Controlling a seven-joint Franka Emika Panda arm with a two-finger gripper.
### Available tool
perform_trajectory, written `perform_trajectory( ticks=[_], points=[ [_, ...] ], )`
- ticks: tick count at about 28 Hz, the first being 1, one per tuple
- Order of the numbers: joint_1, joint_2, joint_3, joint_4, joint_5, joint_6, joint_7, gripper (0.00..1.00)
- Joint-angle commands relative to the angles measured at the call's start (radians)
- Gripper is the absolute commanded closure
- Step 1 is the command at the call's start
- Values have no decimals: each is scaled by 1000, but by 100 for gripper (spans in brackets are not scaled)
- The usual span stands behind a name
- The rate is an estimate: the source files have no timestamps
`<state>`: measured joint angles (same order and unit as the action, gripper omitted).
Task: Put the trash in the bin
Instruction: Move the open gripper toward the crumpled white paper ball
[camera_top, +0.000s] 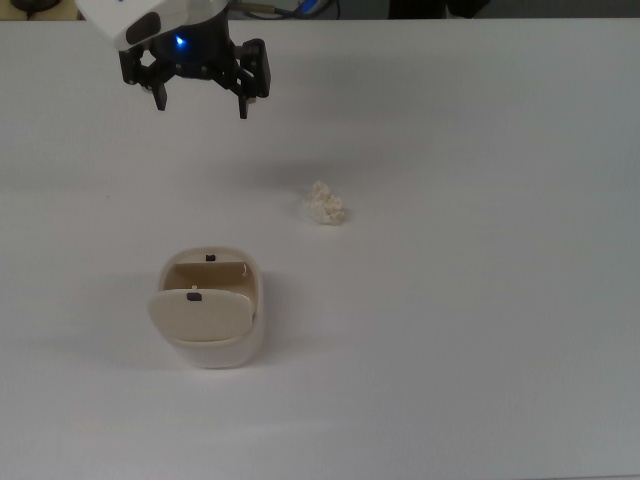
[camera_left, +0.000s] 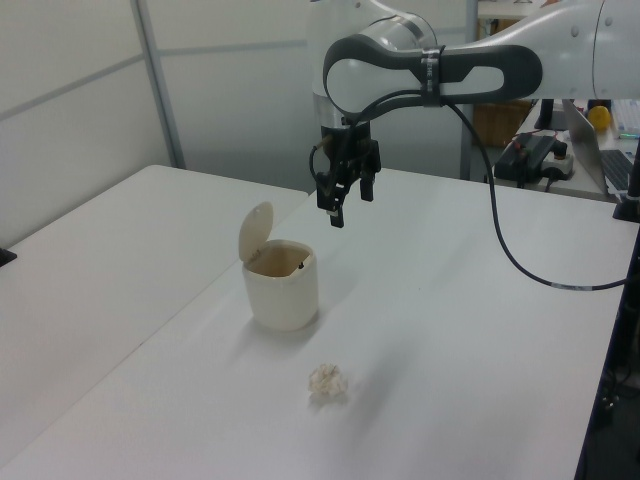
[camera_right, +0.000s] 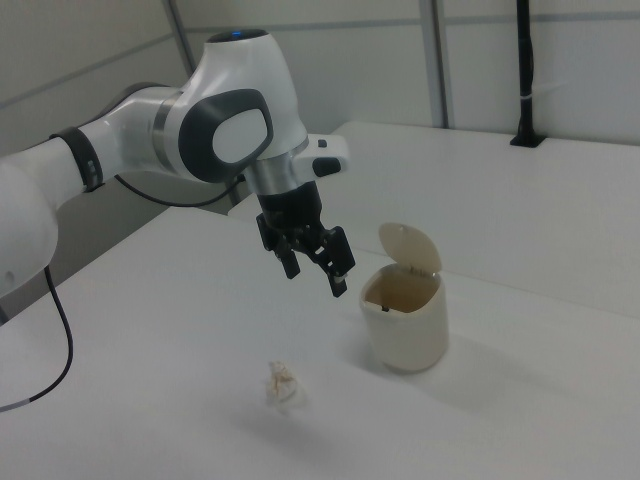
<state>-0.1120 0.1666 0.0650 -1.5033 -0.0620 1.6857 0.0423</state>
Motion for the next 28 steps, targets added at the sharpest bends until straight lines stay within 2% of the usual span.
perform_trajectory(
  ticks=[1,5,10,14,21,24,28],
  points=[
    [-55,45,-13,5,46,49,-80,0],
    [-63,67,-13,3,45,65,-101,0],
    [-49,87,-1,-35,41,61,-159,0],
    [-18,88,3,-78,39,54,-251,0],
    [-14,90,4,-83,37,49,-424,0],
    [24,90,4,-104,30,38,-538,0],
    [84,100,6,-138,-1,19,-573,0]
  ],
)
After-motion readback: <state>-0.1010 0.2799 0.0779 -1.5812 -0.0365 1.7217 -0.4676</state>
